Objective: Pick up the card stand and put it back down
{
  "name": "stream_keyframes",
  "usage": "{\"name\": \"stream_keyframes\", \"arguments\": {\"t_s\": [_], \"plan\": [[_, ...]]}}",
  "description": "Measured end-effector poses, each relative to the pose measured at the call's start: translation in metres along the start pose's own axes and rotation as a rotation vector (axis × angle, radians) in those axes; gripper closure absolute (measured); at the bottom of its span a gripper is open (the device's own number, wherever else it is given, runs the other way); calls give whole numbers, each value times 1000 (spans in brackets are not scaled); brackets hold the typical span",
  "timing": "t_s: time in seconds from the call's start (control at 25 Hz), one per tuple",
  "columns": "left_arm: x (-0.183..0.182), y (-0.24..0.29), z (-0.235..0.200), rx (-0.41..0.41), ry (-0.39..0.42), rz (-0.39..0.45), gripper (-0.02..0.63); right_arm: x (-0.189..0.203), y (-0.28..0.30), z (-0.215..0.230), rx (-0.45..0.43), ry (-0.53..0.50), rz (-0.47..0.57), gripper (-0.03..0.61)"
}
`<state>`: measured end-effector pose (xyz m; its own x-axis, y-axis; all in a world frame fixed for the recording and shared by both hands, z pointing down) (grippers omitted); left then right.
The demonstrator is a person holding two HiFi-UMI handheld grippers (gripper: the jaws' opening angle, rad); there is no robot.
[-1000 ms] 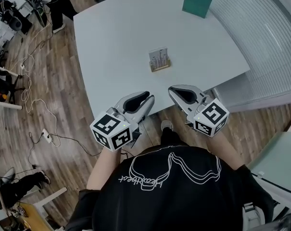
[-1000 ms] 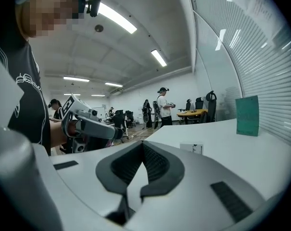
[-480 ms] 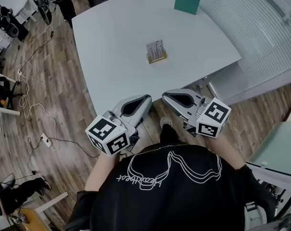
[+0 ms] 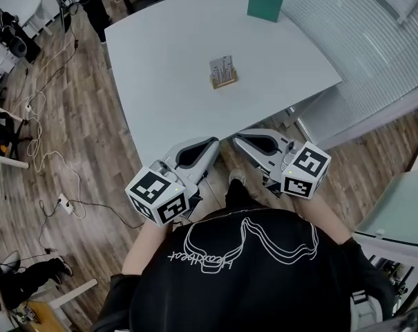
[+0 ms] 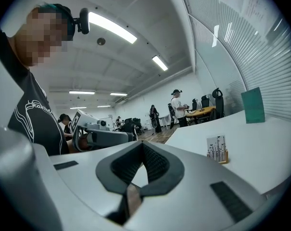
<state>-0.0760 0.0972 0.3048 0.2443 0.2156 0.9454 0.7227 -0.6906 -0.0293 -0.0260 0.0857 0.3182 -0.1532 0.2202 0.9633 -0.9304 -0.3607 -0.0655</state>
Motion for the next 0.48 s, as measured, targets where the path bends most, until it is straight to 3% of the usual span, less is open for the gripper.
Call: {"name": "stream_keyframes", "arguments": {"t_s": [0.48], "plan": [[-2, -15, 7, -7, 13, 7, 597, 0, -2, -17, 13, -3, 10, 571]]}}
Point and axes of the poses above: the fingertips, and each gripper's own axes: y forward along the fingers, z to its right, x out of its underside, the point moved 1 cm from there along -y, backward along the fingers, and after that the axes turned 9 degrees about z, right-handed, at the moved point
